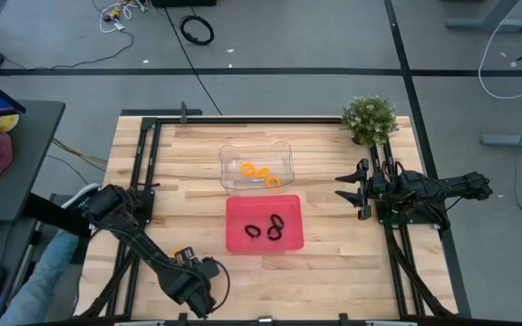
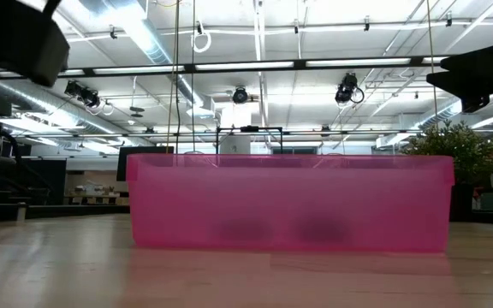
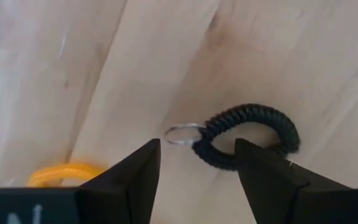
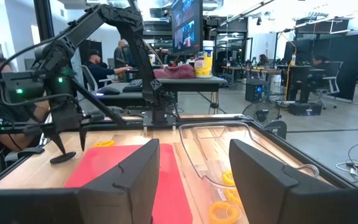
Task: Sort spring keychains
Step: Put the black spring keychain into the transparent bin
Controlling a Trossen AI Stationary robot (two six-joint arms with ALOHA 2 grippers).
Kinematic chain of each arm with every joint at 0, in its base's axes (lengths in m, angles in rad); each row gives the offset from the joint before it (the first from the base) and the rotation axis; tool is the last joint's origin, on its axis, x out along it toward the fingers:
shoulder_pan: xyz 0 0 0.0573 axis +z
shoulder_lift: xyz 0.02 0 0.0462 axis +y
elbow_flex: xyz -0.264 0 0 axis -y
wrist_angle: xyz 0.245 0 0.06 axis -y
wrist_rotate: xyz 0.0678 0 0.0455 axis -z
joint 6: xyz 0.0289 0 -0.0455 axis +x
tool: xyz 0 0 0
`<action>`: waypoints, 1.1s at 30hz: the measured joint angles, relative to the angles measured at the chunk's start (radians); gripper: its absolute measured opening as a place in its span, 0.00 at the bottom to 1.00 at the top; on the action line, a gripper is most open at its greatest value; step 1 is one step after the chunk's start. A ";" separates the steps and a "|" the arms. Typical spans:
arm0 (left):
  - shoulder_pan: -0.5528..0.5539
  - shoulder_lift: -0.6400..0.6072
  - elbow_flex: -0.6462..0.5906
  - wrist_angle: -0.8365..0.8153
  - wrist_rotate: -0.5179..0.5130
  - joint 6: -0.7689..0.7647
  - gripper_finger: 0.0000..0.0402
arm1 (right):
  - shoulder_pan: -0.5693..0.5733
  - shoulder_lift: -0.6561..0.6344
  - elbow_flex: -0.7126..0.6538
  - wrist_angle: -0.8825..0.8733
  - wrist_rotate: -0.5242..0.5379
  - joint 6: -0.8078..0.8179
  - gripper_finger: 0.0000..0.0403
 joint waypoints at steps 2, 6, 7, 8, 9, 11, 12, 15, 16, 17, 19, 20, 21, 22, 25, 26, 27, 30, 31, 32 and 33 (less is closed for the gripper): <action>0.001 0.000 -0.027 0.036 0.002 -0.001 0.51 | 0.000 0.000 0.000 0.000 0.000 0.000 0.49; 0.009 -0.004 -0.078 0.096 0.004 -0.012 0.50 | 0.000 0.000 0.000 0.000 0.000 0.000 0.49; 0.011 -0.005 -0.086 0.108 0.006 -0.025 0.49 | 0.000 0.000 0.000 0.000 0.000 0.000 0.49; 0.013 -0.006 -0.091 0.115 0.007 -0.031 0.48 | 0.000 0.000 0.000 0.000 0.000 0.000 0.49; 0.013 -0.007 -0.092 0.119 0.010 -0.039 0.47 | 0.000 0.000 0.000 0.000 0.000 0.000 0.49; 0.013 -0.007 -0.095 0.134 0.023 -0.055 0.41 | 0.000 0.000 0.000 0.000 0.000 0.000 0.49; 0.014 -0.007 -0.095 0.143 0.037 -0.064 0.37 | 0.000 0.000 0.000 0.000 0.000 0.000 0.49; 0.016 -0.005 -0.089 0.160 0.092 -0.073 0.17 | 0.000 0.000 0.000 0.000 0.000 0.000 0.49; 0.016 -0.004 -0.084 0.161 0.100 -0.068 0.10 | 0.000 0.000 0.000 0.000 0.000 0.000 0.49; 0.017 -0.003 -0.079 0.158 0.100 -0.059 0.06 | 0.000 0.000 0.000 0.000 0.000 0.000 0.49; 0.020 0.001 -0.064 0.153 0.091 -0.044 0.05 | 0.000 0.000 0.000 0.000 0.000 0.000 0.49; 0.020 0.003 -0.053 0.166 0.078 -0.041 0.06 | 0.000 0.000 0.000 0.000 0.000 0.000 0.49; 0.019 0.004 -0.039 0.178 0.054 -0.022 0.06 | 0.000 0.000 0.000 0.000 0.000 0.000 0.49; 0.022 0.003 -0.026 0.178 0.029 0.000 0.06 | 0.000 0.000 0.000 0.000 0.000 0.000 0.49; 0.036 0.002 0.016 0.170 -0.058 0.094 0.04 | 0.000 0.000 0.000 0.000 0.000 0.000 0.49; 0.043 0.002 0.035 0.169 -0.099 0.124 0.03 | 0.000 0.000 0.000 0.000 0.000 0.000 0.49; 0.050 0.002 0.055 0.170 -0.148 0.160 0.02 | 0.000 0.000 0.000 0.000 0.000 0.000 0.49; 0.069 0.002 0.118 0.170 -0.342 0.268 0.02 | 0.000 0.000 0.000 0.000 0.000 0.000 0.49; 0.077 0.002 0.136 0.180 -0.415 0.286 0.03 | 0.000 0.000 0.000 0.000 0.000 0.000 0.49; 0.085 0.002 0.154 0.194 -0.493 0.298 0.03 | 0.000 0.000 0.000 0.000 0.000 0.000 0.49; 0.092 0.002 0.170 0.208 -0.566 0.309 0.03 | 0.000 0.000 0.000 0.000 0.000 0.000 0.49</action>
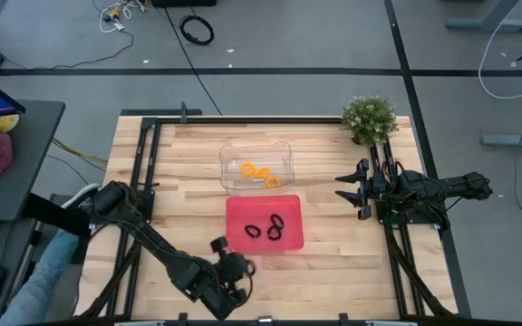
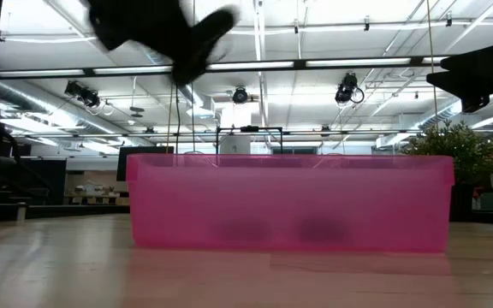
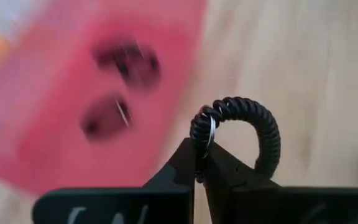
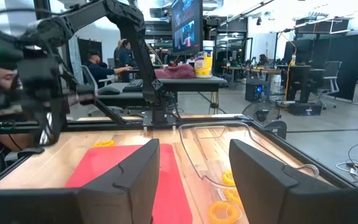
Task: Sort spring keychains
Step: Put the black spring keychain into the transparent bin
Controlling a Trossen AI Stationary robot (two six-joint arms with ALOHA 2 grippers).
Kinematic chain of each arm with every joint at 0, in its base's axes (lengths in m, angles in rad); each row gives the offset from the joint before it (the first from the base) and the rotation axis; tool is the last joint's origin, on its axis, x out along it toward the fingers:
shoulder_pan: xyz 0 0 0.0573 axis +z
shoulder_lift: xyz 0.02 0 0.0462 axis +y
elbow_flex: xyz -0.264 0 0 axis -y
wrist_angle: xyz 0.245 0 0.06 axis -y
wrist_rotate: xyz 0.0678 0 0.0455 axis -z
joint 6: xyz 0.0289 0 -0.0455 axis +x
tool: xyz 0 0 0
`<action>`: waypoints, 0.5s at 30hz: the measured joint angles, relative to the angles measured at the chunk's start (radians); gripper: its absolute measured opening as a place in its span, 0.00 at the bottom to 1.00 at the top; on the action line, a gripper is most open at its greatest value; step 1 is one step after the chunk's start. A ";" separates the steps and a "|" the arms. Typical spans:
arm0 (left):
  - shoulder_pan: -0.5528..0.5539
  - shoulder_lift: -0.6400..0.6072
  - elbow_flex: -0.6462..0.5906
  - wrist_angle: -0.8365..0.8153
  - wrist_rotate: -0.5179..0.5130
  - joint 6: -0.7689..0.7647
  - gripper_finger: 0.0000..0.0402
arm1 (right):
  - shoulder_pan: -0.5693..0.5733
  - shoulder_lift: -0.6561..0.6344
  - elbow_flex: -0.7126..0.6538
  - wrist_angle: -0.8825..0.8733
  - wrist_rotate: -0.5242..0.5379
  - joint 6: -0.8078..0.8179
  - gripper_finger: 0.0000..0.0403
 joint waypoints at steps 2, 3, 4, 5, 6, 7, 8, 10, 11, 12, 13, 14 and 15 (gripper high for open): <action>0.015 -0.001 0.020 0.048 -0.117 0.038 0.03 | 0.000 0.000 0.000 0.000 0.000 0.000 0.49; 0.022 -0.001 0.022 0.090 -0.162 0.071 0.03 | 0.000 0.000 0.000 0.000 0.000 0.000 0.49; 0.028 -0.001 0.022 0.124 -0.193 0.103 0.02 | 0.000 0.000 0.000 0.000 0.000 0.000 0.49; 0.033 -0.001 0.021 0.156 -0.218 0.144 0.02 | 0.000 0.000 0.000 0.000 0.000 0.000 0.49; 0.038 -0.001 0.020 0.182 -0.225 0.178 0.02 | 0.000 0.000 0.000 0.000 0.000 0.000 0.49; 0.044 -0.001 0.020 0.205 -0.225 0.208 0.02 | 0.000 0.000 0.000 0.000 0.000 0.000 0.49; 0.049 -0.001 0.020 0.222 -0.223 0.231 0.02 | 0.000 0.000 0.000 0.000 0.000 0.000 0.49; 0.054 -0.001 0.020 0.246 -0.220 0.275 0.02 | 0.000 0.000 0.000 0.000 0.000 0.000 0.49; 0.056 -0.001 0.020 0.254 -0.229 0.292 0.02 | 0.000 0.000 0.000 0.000 0.000 0.000 0.49; 0.057 -0.001 0.020 0.256 -0.245 0.303 0.02 | 0.000 0.000 0.000 0.000 0.000 0.000 0.49; 0.058 -0.001 0.020 0.252 -0.259 0.317 0.02 | 0.000 0.000 0.000 0.000 0.000 0.000 0.49; 0.063 -0.001 0.020 0.246 -0.266 0.327 0.02 | 0.000 0.000 0.000 0.000 0.000 0.000 0.49; 0.068 -0.001 0.020 0.237 -0.267 0.331 0.02 | 0.000 0.000 0.000 0.000 0.000 0.000 0.49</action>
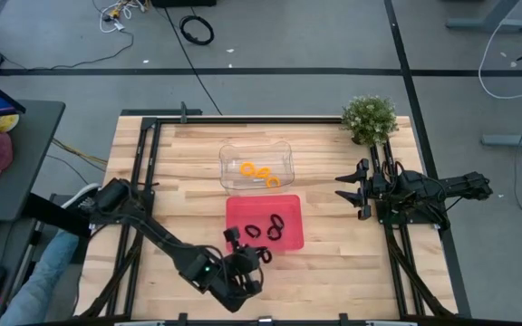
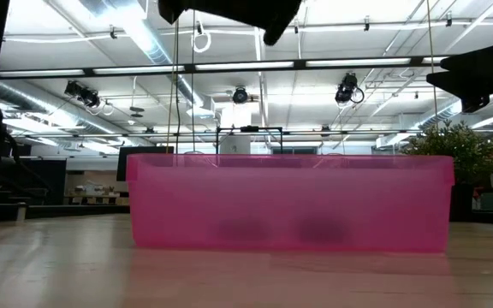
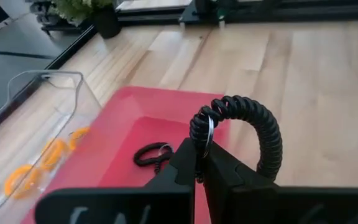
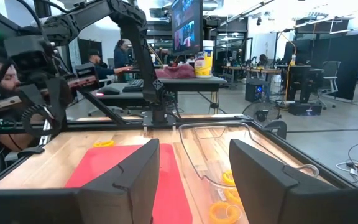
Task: Sort spring keychains
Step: Put the black spring keychain into the transparent bin
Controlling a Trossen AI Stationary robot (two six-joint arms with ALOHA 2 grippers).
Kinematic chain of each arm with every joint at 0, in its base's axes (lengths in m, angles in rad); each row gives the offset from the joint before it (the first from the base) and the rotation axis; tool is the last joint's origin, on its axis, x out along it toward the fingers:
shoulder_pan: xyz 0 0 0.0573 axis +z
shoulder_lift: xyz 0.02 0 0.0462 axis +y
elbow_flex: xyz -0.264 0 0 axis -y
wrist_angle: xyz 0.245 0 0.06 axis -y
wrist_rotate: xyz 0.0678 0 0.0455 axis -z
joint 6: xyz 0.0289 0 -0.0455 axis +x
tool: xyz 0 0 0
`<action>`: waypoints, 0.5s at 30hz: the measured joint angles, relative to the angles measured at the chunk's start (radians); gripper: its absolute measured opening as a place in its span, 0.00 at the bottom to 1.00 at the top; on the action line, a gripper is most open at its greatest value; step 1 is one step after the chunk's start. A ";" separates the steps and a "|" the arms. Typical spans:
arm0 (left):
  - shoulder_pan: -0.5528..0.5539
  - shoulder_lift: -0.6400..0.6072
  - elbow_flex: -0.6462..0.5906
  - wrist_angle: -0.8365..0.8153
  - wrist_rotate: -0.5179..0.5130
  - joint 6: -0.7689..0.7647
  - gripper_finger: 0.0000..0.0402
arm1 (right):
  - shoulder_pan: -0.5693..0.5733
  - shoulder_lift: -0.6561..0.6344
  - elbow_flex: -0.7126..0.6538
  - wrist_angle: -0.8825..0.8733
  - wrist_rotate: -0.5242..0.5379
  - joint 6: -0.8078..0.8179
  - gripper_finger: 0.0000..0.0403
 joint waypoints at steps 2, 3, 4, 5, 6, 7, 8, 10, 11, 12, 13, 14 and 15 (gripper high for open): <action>0.016 0.000 0.000 -0.020 0.012 0.002 0.02 | 0.000 0.000 0.000 0.000 0.000 0.000 0.49; 0.026 0.000 0.000 -0.036 0.019 0.003 0.02 | 0.000 0.000 0.000 0.000 0.000 0.000 0.49; 0.038 0.000 0.000 -0.052 0.028 0.004 0.02 | 0.000 0.000 0.000 0.000 0.000 0.000 0.49; 0.048 0.000 0.000 -0.068 0.032 0.005 0.02 | 0.000 0.000 0.000 0.000 0.000 0.000 0.49; 0.057 0.000 -0.001 -0.086 0.032 0.007 0.02 | 0.000 0.000 0.000 0.000 0.000 0.000 0.49; 0.066 0.000 -0.001 -0.099 0.032 0.013 0.02 | 0.000 0.000 0.000 0.000 0.000 0.000 0.49; 0.073 0.000 -0.001 -0.106 0.032 0.023 0.02 | 0.000 0.000 0.000 0.000 0.000 0.000 0.49; 0.084 0.000 -0.001 -0.107 0.032 0.063 0.02 | 0.000 0.000 0.000 0.000 0.000 0.000 0.49; 0.090 -0.001 -0.001 -0.114 0.031 0.078 0.02 | 0.000 0.000 0.000 0.000 0.000 0.000 0.49; 0.097 -0.001 -0.001 -0.133 0.028 0.091 0.02 | 0.000 0.000 0.000 0.000 0.000 0.000 0.49; 0.106 -0.001 -0.001 -0.162 0.026 0.094 0.02 | 0.000 0.000 0.000 0.000 0.000 0.000 0.49; 0.116 -0.001 -0.001 -0.197 0.026 0.092 0.02 | 0.000 0.000 0.000 0.000 0.000 0.000 0.49; 0.127 -0.001 -0.002 -0.235 0.021 0.082 0.02 | 0.000 0.000 0.000 0.000 0.000 0.000 0.49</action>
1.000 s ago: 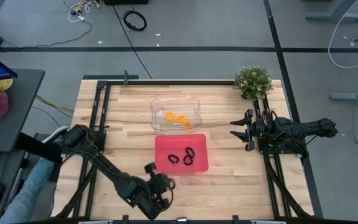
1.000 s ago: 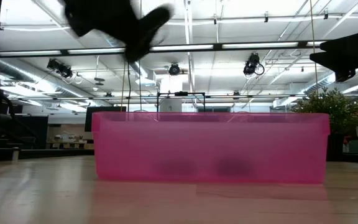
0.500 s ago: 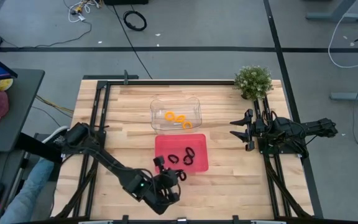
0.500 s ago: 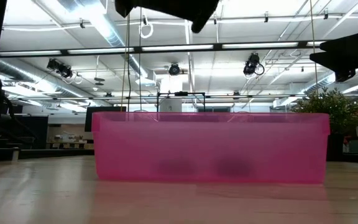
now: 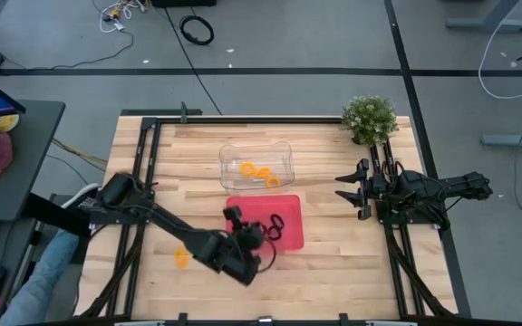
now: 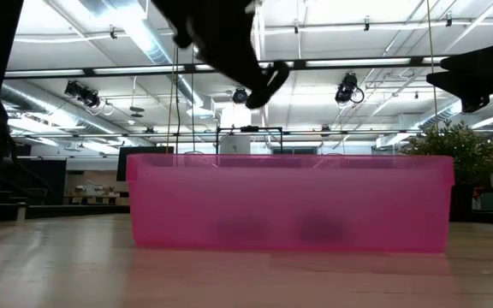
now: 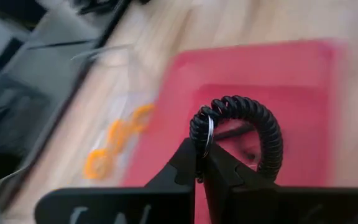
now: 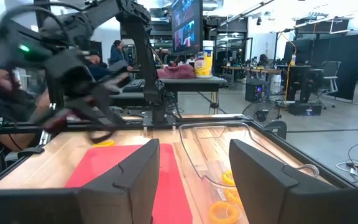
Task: Sort spring keychains
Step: Put the black spring keychain into the transparent bin
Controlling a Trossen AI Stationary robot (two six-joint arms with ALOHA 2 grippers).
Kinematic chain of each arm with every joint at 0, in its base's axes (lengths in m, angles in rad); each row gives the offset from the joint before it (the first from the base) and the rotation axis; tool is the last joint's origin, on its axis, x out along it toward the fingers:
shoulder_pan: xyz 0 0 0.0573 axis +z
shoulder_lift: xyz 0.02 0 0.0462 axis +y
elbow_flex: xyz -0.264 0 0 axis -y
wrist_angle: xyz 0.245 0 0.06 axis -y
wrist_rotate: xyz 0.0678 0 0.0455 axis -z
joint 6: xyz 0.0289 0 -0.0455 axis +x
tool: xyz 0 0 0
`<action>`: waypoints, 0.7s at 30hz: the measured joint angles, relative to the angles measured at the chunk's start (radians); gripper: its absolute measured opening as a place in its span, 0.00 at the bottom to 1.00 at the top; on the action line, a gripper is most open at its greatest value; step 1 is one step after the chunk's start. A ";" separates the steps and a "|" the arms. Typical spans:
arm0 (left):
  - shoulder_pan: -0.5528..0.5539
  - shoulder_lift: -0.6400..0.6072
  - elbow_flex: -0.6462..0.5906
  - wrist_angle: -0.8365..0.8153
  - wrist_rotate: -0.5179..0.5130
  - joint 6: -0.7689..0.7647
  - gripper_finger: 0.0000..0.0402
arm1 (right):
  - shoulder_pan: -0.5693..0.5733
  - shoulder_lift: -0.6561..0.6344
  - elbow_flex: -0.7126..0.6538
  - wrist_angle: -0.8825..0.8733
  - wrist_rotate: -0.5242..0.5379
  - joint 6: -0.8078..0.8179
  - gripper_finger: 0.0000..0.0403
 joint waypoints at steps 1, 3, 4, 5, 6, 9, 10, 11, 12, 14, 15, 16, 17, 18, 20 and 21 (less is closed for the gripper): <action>0.011 -0.001 -0.010 -0.020 -0.019 -0.013 0.02 | 0.000 0.000 0.000 0.000 0.000 0.000 0.49; 0.031 -0.013 -0.059 -0.026 -0.062 -0.015 0.03 | 0.000 0.000 0.000 0.000 0.000 0.000 0.49; 0.039 -0.024 -0.089 -0.024 -0.073 -0.015 0.03 | 0.000 0.000 0.000 0.000 0.000 0.000 0.49; 0.049 -0.036 -0.118 -0.002 -0.074 -0.012 0.02 | 0.000 0.000 0.000 0.000 0.000 0.000 0.49; 0.057 -0.056 -0.149 0.043 -0.067 0.004 0.02 | 0.000 0.000 0.000 0.000 0.000 0.000 0.49; 0.074 -0.126 -0.264 0.236 -0.017 0.110 0.02 | 0.000 0.000 0.000 0.000 0.000 0.000 0.49; 0.083 -0.151 -0.308 0.320 0.012 0.157 0.02 | 0.000 0.000 0.000 0.000 0.000 0.000 0.49; 0.092 -0.179 -0.355 0.425 0.056 0.211 0.02 | 0.000 0.000 0.000 0.000 0.000 0.000 0.49; 0.101 -0.212 -0.404 0.527 0.113 0.271 0.02 | 0.000 0.000 0.000 0.000 0.000 0.000 0.49; 0.125 -0.272 -0.499 0.750 0.256 0.370 0.03 | 0.000 0.000 0.000 0.000 0.000 0.000 0.49; 0.135 -0.300 -0.546 0.837 0.327 0.400 0.04 | 0.000 0.000 0.000 0.000 0.000 0.000 0.49; 0.148 -0.322 -0.587 0.918 0.389 0.414 0.04 | 0.000 0.000 0.000 0.000 0.001 0.000 0.49; 0.160 -0.345 -0.624 0.983 0.448 0.435 0.04 | 0.000 0.000 0.000 0.000 0.000 0.000 0.49; 0.172 -0.367 -0.659 1.024 0.493 0.457 0.04 | 0.000 0.000 0.000 0.000 0.000 0.000 0.49; 0.196 -0.402 -0.711 1.087 0.577 0.502 0.03 | 0.000 0.000 0.000 0.000 0.000 0.000 0.49; 0.206 -0.417 -0.735 1.100 0.604 0.511 0.03 | 0.000 0.000 0.000 0.000 0.000 0.000 0.49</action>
